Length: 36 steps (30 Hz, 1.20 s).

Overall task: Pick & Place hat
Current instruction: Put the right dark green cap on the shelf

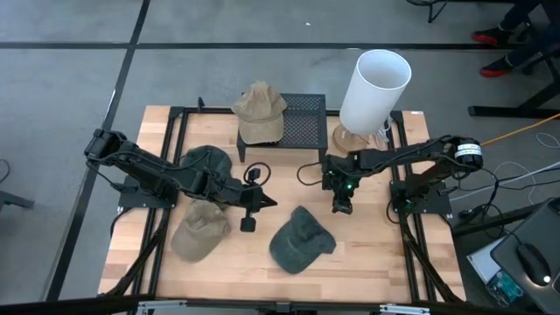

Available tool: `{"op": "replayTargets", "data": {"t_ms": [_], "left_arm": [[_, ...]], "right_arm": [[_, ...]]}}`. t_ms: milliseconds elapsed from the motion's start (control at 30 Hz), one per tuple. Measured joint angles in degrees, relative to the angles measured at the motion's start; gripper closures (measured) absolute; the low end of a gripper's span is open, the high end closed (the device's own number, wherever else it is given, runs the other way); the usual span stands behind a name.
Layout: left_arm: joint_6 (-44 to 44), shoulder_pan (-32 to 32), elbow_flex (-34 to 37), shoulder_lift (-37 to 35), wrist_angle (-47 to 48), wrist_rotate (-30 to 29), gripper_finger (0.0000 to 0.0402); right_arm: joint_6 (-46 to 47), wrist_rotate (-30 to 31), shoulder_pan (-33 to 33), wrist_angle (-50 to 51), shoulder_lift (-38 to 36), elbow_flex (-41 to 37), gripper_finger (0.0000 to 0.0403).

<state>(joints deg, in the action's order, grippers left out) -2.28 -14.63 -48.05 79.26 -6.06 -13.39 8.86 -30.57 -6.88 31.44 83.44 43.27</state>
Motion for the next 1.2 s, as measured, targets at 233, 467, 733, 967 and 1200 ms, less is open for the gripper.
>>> {"op": "replayTargets", "data": {"t_ms": [233,467,733,967,1200], "left_arm": [[-0.3,-0.2,0.0,0.0,-2.1,1.2,0.04],[0.0,-2.7,0.0,0.5,-4.4,1.0,0.04],[3.7,-4.6,-3.6,4.3,-4.1,0.9,0.04],[4.5,-4.4,-7.5,9.0,-0.6,0.8,0.04],[5.0,-4.3,-12.5,14.6,3.7,3.5,0.0398]], "right_arm": [[-0.5,8.1,3.0,2.7,0.0,-1.4,0.025],[5.2,9.9,6.5,-6.4,-0.2,-8.1,0.0249],[14.0,13.5,9.9,-15.6,-0.3,-13.2,0.0249],[17.9,19.1,10.6,-18.8,-0.1,-13.7,0.025],[19.0,21.2,10.6,-25.9,0.0,-13.7,0.025]]}}
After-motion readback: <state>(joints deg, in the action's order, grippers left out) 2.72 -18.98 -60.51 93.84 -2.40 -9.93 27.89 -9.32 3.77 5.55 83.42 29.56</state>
